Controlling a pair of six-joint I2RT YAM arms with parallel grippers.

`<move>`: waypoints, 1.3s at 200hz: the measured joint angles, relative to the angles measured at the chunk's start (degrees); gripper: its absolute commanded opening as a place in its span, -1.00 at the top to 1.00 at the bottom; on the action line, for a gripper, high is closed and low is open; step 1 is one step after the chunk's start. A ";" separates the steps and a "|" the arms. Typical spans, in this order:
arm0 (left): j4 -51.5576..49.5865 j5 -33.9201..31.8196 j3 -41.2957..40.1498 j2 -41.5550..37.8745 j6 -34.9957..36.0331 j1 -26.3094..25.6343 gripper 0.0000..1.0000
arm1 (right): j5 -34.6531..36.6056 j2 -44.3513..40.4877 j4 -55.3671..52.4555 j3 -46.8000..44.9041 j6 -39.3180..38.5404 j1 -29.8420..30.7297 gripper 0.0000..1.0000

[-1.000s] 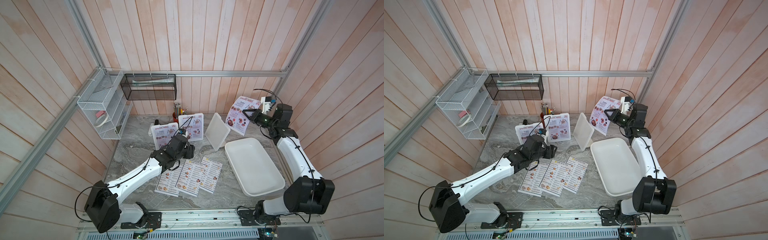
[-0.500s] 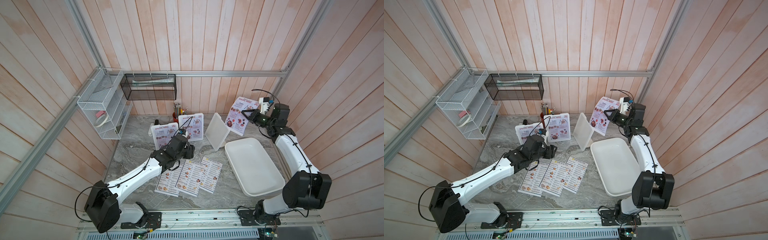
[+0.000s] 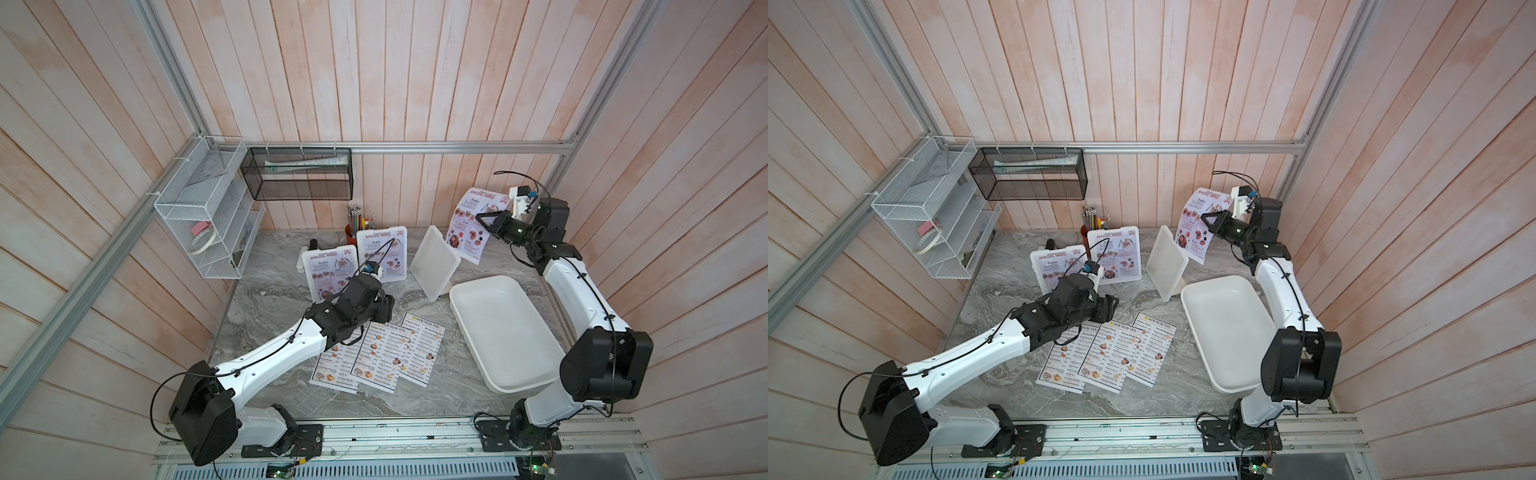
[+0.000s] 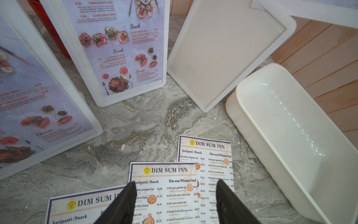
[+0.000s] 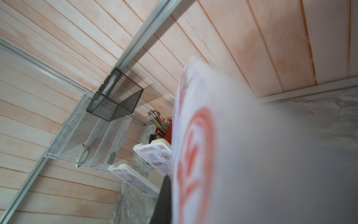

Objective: Replace the menus in the menu holders
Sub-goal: Insert the menu into the menu holder.

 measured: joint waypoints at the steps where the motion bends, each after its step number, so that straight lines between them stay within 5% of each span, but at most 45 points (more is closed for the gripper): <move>1: -0.02 0.02 0.02 0.00 0.02 -0.02 -0.35 | 0.07 0.09 -0.02 0.09 -0.04 0.07 1.00; 137: -2.03 -1.16 3.50 -1.75 2.82 -0.48 -0.36 | 2.97 10.23 5.14 5.62 -3.65 6.08 1.00; 260: -1.55 0.72 4.42 -1.64 3.80 -0.13 -0.36 | 6.97 5.79 27.41 -11.37 -5.18 9.20 1.00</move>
